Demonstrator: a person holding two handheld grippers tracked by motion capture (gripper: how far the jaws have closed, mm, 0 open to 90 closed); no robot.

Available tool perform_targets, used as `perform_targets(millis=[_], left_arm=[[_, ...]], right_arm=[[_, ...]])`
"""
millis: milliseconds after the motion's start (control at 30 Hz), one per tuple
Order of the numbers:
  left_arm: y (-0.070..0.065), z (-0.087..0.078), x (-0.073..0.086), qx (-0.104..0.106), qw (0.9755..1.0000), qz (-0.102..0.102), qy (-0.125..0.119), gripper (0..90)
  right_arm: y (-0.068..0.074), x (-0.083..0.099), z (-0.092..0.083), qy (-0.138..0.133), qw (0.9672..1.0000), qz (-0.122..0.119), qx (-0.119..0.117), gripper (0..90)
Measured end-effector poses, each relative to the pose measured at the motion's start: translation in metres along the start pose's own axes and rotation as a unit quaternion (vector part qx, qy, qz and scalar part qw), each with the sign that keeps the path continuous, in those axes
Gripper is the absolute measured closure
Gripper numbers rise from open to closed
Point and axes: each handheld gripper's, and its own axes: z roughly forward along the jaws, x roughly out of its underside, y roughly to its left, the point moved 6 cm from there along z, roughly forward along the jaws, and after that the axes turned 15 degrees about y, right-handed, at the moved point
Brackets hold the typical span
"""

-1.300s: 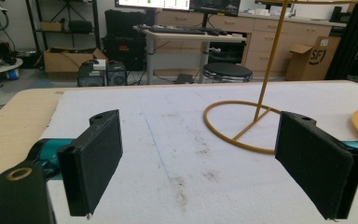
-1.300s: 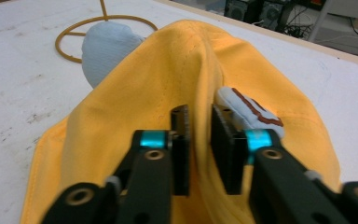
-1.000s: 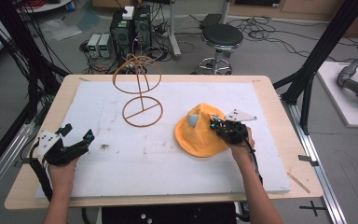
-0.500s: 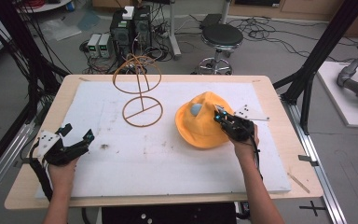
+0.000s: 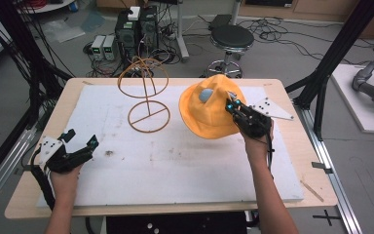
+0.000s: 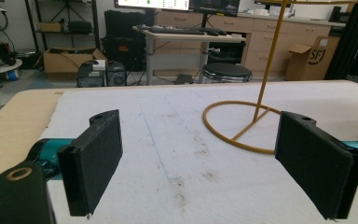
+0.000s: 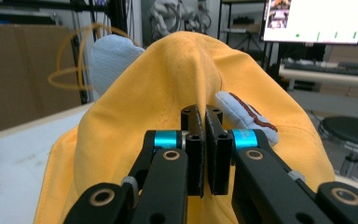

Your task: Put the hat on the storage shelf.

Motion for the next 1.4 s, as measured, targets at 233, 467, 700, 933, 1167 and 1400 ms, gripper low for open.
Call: perform_targets(millis=[233,467,700,933,1167,1400], left_arm=[[0.000,0.000,0.000,0.001,1.0000,0.000,-0.001,15.4],[0.000,0.000,0.000,0.000,1.0000,0.001,-0.002,15.4],[0.000,-0.001,-0.001,0.001,1.0000,-0.001,-0.006,15.4],[0.000,-0.004,-0.006,0.002,0.9998,0.001,-0.018,15.4],[0.000,-0.007,-0.011,0.008,0.9995,0.000,-0.029,15.4],[0.000,-0.008,-0.013,0.009,0.9994,-0.001,-0.033,15.4]], right_arm=[[0.007,-0.034,-0.003,-0.036,0.9993,-0.001,-0.008,88.5],[0.016,-0.063,0.000,-0.055,0.9983,-0.008,-0.015,88.5],[0.030,-0.092,0.016,-0.069,0.9970,-0.010,-0.034,88.5],[0.041,-0.114,0.030,-0.081,0.9955,-0.005,-0.049,88.5],[0.062,-0.142,0.049,-0.080,0.9948,-0.017,-0.061,88.5],[0.090,-0.161,0.079,-0.069,0.9943,-0.032,-0.074,88.5]])
